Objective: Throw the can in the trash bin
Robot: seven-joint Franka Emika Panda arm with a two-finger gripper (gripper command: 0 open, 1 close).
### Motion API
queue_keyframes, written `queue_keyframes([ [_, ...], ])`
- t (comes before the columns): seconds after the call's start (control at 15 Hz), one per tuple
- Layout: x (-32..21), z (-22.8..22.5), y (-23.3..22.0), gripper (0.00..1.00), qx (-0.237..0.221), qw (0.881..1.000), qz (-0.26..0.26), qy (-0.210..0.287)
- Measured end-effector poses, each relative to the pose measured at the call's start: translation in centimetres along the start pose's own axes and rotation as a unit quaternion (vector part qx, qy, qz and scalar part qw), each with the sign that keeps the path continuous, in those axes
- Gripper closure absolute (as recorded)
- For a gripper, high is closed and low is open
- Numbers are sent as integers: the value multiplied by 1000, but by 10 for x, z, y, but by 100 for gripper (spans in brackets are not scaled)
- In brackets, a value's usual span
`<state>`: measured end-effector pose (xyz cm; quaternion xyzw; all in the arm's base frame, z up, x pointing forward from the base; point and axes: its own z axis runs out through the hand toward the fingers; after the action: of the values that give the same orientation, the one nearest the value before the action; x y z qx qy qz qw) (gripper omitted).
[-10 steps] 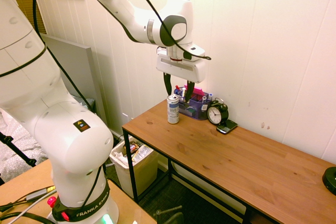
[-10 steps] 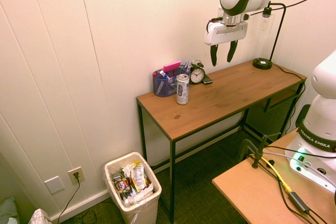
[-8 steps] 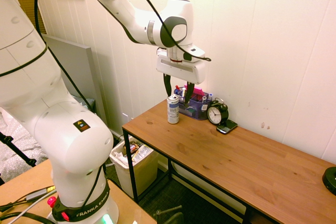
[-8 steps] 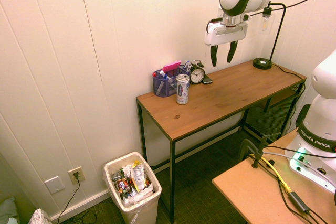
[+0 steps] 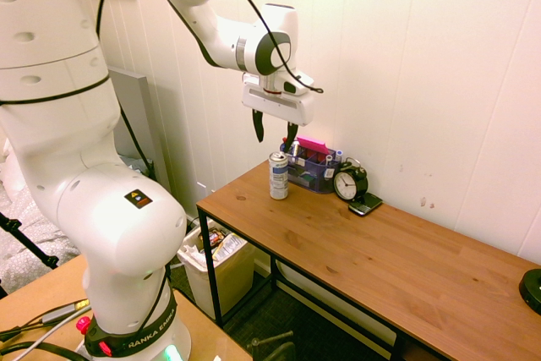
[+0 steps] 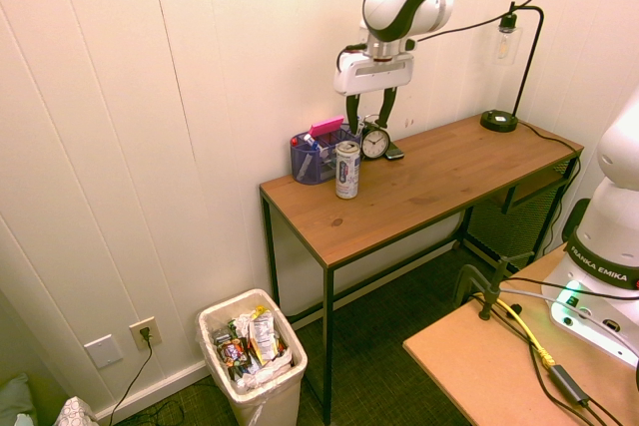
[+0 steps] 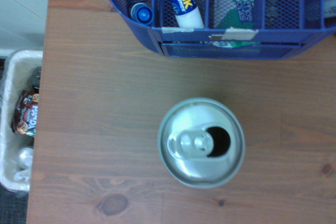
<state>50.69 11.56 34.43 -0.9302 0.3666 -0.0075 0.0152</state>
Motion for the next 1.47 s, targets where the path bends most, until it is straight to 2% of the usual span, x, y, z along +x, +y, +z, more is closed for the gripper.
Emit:
queue_keyframes([
  [0.2,1,39,-35,0,-36,999,-8,-13],
  [0.4,4,63,-49,0,-58,998,-9,-25],
  [0.87,18,73,-54,0,-63,998,-2,-9],
  [0.93,20,75,-54,100,-63,998,-1,-9],
  [1.47,20,83,-56,100,-62,998,-2,-9],
])
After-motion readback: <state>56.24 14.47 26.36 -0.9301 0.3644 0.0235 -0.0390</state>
